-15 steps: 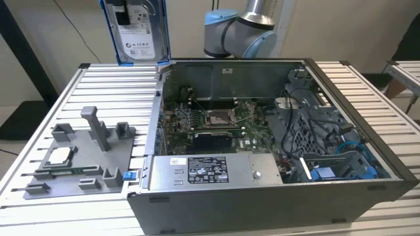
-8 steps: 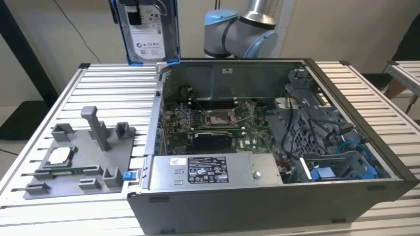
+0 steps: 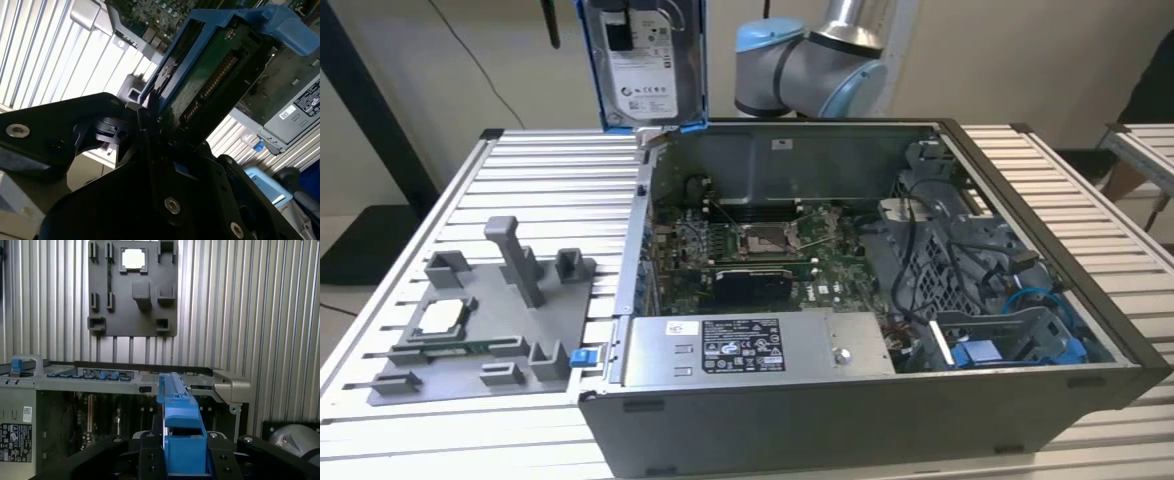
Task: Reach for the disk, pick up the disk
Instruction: 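Pick up the disk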
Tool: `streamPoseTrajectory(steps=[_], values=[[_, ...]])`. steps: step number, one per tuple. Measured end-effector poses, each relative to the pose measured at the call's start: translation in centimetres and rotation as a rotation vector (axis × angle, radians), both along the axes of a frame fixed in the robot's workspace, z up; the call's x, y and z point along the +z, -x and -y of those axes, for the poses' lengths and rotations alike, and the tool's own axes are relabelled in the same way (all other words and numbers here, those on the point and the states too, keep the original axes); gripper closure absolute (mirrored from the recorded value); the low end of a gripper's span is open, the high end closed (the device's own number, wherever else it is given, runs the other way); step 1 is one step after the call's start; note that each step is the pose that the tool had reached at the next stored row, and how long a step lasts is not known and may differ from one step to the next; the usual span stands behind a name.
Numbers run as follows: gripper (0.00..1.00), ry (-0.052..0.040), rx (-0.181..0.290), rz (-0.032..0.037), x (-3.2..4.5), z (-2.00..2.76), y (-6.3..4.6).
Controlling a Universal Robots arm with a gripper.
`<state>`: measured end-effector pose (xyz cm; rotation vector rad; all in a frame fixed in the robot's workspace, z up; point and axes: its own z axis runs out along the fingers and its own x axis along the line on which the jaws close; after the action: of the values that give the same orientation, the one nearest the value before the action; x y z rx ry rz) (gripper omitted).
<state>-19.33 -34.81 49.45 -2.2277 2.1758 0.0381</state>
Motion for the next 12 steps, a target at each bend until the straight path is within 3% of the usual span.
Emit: streamPoseTrajectory(steps=[12], values=[[1.0, 0.0002, 0.0, -0.0002, 0.01, 0.0, -3.9]])
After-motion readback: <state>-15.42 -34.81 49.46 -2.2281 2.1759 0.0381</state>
